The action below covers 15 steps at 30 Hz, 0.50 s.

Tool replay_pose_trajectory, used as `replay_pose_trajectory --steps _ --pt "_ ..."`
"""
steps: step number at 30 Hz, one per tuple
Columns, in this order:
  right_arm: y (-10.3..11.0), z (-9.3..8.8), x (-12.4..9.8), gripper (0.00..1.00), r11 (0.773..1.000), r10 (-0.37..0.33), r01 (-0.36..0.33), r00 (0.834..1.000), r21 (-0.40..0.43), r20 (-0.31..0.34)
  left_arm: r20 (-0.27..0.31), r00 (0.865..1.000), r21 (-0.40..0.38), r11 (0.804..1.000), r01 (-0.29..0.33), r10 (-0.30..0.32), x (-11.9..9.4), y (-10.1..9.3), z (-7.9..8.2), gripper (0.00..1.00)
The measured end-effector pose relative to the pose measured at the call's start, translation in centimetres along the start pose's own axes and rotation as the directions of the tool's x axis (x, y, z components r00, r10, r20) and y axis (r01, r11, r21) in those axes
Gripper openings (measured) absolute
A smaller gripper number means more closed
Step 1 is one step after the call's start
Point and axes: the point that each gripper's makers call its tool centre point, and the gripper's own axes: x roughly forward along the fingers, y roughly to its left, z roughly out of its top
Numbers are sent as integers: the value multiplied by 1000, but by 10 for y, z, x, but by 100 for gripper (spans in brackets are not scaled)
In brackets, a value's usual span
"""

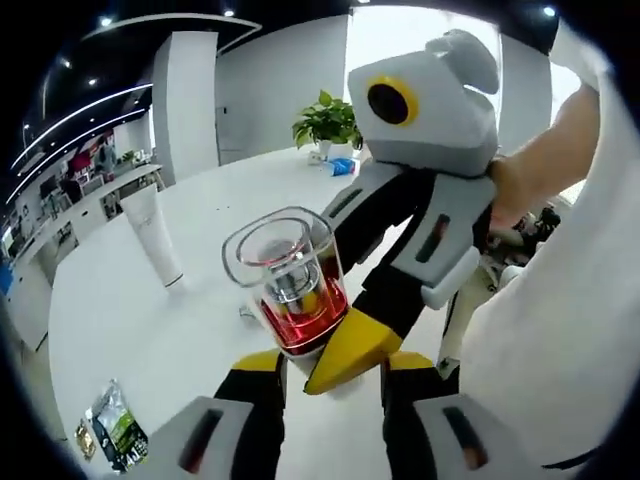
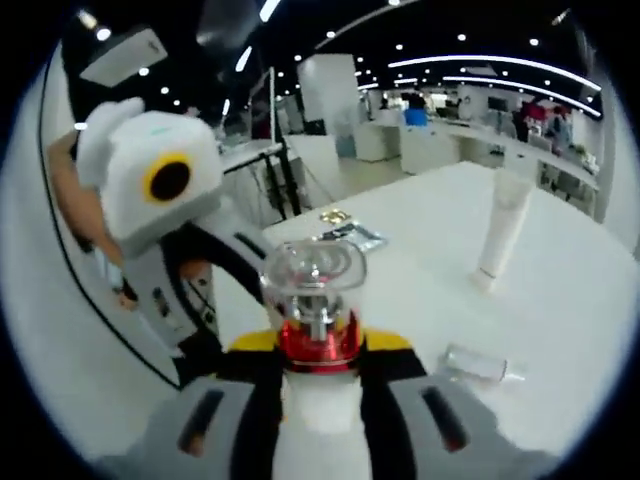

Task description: Arrange the skincare products in the storage area until every visible bottle or jar stands upright without overlapping.

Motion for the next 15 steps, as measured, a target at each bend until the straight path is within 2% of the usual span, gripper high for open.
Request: replay_pose_trajectory --steps 8,11,15 --pt "-8 4 4 26 999 -7 7 1000 -34 -3 -7 1000 40 999 -1 1 0 10 2 36" --pt "-11 4 7 26 999 -7 7 1000 -38 0 -14 1000 63 998 0 1 -2 15 0 33" --pt "-14 0 9 26 999 -13 12 1000 -34 -14 -13 1000 52 999 0 0 -9 18 -1 29"
